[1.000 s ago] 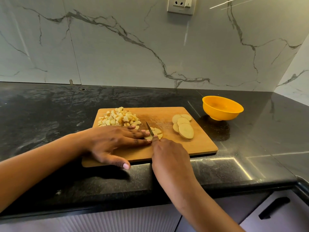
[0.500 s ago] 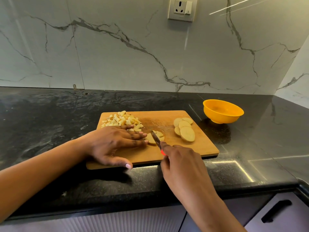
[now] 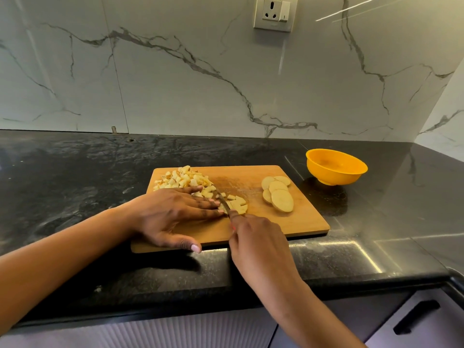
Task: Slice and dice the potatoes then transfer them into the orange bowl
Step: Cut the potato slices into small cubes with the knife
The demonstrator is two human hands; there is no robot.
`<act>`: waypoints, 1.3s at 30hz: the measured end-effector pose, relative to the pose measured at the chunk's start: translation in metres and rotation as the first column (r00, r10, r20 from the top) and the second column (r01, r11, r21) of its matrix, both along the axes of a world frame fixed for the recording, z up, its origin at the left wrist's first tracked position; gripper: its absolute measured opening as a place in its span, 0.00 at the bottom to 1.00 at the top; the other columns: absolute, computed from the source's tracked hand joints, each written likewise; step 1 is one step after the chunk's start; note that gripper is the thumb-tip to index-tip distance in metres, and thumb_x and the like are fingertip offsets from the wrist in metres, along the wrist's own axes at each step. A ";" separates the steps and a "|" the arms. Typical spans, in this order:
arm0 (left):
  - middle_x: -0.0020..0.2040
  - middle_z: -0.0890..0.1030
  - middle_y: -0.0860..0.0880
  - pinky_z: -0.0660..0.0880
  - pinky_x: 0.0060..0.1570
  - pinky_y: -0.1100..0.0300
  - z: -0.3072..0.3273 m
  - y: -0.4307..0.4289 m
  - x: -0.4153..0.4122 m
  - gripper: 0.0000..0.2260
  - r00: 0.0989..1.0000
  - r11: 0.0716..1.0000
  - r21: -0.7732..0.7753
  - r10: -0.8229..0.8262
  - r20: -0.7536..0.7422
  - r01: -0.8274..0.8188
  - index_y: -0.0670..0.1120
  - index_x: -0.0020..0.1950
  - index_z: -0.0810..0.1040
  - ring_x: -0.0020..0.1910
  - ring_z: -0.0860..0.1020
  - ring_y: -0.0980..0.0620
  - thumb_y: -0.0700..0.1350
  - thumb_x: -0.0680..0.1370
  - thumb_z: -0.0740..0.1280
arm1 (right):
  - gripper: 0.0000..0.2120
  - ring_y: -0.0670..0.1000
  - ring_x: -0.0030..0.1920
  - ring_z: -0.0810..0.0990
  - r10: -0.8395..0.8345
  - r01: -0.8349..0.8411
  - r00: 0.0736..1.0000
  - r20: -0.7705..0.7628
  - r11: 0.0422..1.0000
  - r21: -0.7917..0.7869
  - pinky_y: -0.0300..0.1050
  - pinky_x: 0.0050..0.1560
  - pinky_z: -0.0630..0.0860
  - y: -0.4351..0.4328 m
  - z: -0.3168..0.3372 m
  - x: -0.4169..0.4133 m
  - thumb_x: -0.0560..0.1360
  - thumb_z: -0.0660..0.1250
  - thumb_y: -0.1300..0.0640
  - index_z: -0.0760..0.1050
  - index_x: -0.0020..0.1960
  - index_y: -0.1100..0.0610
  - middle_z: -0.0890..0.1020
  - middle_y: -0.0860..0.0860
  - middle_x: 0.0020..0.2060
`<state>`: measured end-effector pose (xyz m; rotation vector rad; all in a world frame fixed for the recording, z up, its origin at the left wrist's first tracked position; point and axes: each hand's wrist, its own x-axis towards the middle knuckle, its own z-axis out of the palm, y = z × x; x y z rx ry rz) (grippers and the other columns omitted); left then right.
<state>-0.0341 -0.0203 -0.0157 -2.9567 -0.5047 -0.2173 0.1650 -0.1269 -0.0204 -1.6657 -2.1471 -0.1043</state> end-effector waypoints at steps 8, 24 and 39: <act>0.64 0.77 0.53 0.59 0.70 0.46 0.002 -0.003 -0.001 0.22 0.987 0.998 0.058 -0.002 0.163 -0.008 0.50 0.65 0.76 0.66 0.71 0.59 0.61 0.80 0.56 | 0.22 0.43 0.49 0.78 -0.029 0.046 0.988 -0.151 0.993 0.113 0.36 0.48 0.72 -0.004 -0.001 0.040 0.80 0.58 0.52 0.63 0.74 0.49 0.81 0.45 0.55; 0.67 0.71 0.54 0.64 0.62 0.63 0.008 -0.005 0.086 0.23 0.897 0.888 -0.204 0.435 0.078 -0.412 0.55 0.68 0.70 0.65 0.68 0.56 0.63 0.76 0.60 | 0.22 0.46 0.49 0.78 -0.005 0.059 0.949 -0.316 0.985 0.161 0.36 0.49 0.70 0.010 -0.012 0.070 0.79 0.62 0.55 0.66 0.73 0.50 0.81 0.49 0.54; 0.46 0.71 0.54 0.65 0.39 0.71 0.011 0.008 0.088 0.07 0.877 0.862 -0.192 0.480 0.015 -0.469 0.49 0.55 0.69 0.44 0.70 0.56 0.48 0.79 0.61 | 0.24 0.46 0.53 0.77 0.000 0.045 0.942 -0.336 0.991 0.126 0.38 0.54 0.74 0.011 -0.014 0.072 0.80 0.61 0.53 0.62 0.75 0.50 0.79 0.48 0.57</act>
